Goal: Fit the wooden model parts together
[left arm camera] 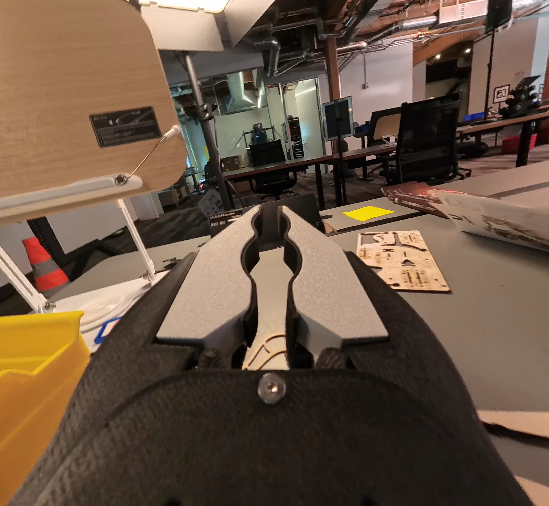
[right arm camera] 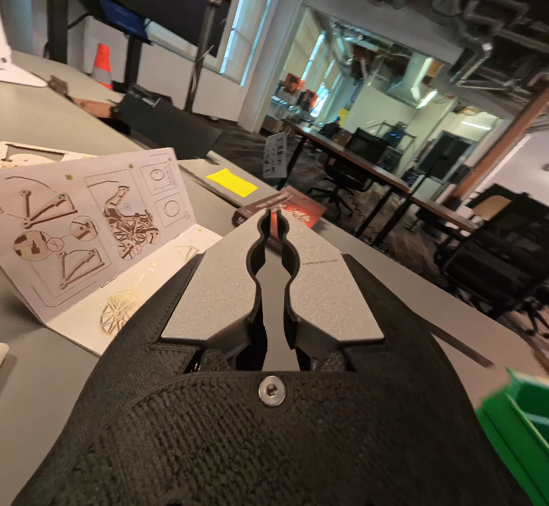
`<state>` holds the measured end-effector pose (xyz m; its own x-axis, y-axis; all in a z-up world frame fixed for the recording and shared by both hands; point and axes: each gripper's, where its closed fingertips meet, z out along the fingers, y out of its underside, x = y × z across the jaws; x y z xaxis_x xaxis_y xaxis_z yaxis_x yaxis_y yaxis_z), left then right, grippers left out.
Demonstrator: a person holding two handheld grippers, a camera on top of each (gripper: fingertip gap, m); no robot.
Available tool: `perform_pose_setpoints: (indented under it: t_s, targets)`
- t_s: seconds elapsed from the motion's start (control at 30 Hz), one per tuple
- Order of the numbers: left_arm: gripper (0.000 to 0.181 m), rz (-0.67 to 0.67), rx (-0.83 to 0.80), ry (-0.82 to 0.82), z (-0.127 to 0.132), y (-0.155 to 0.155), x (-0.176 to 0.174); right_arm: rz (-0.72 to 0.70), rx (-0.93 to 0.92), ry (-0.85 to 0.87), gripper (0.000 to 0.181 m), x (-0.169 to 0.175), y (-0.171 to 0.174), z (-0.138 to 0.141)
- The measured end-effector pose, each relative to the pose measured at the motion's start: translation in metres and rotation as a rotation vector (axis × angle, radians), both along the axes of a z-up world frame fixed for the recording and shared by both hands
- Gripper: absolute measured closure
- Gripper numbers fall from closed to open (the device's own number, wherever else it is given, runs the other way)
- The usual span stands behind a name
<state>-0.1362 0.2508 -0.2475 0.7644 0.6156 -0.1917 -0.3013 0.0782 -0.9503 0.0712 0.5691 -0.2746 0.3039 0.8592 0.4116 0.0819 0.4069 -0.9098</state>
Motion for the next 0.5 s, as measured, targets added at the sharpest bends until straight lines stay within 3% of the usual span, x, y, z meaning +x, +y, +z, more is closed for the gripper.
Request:
perform_pose_setpoints:
  t_s: [0.27,0.5]
  targets:
    - [0.175,-0.059,-0.014,0.026,0.004,-0.013,0.034,-0.103,-0.030,0.068,0.174,0.052,-0.011,0.008]
    - [0.174,-0.233,-0.067,-0.022,-0.001,-0.008,0.064,-0.073,-0.067,0.066,0.169,0.114,-0.070,0.007]
